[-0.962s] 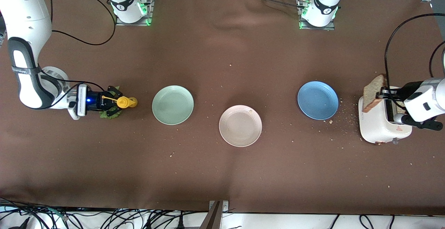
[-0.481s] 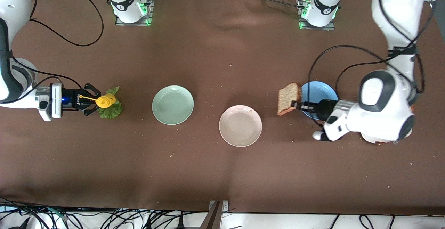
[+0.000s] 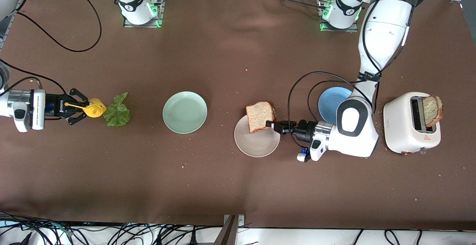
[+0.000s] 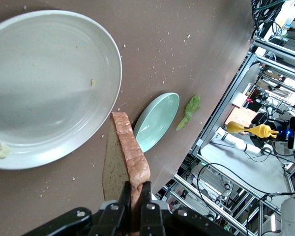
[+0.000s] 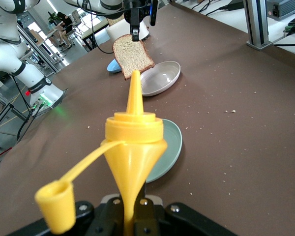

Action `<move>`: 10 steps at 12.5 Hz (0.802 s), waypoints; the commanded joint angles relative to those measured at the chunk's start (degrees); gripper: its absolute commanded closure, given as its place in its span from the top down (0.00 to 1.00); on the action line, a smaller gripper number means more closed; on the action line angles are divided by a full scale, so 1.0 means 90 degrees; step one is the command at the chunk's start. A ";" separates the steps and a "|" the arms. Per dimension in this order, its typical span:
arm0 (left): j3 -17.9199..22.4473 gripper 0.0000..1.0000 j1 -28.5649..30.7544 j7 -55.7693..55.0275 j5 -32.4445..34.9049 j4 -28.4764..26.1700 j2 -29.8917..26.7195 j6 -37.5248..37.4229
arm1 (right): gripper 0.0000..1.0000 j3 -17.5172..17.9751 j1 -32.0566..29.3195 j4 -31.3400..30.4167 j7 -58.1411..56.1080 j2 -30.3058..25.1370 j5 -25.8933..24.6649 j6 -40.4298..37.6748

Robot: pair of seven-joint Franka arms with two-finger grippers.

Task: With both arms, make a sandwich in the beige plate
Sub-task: 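Carry the toast onto the beige plate and open the left gripper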

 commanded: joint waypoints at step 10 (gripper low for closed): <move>0.0080 1.00 -0.0505 0.1261 -0.0228 0.0150 0.0398 0.1539 | 0.00 0.0043 0.0610 0.0490 0.1451 -0.0044 -0.0327 0.0769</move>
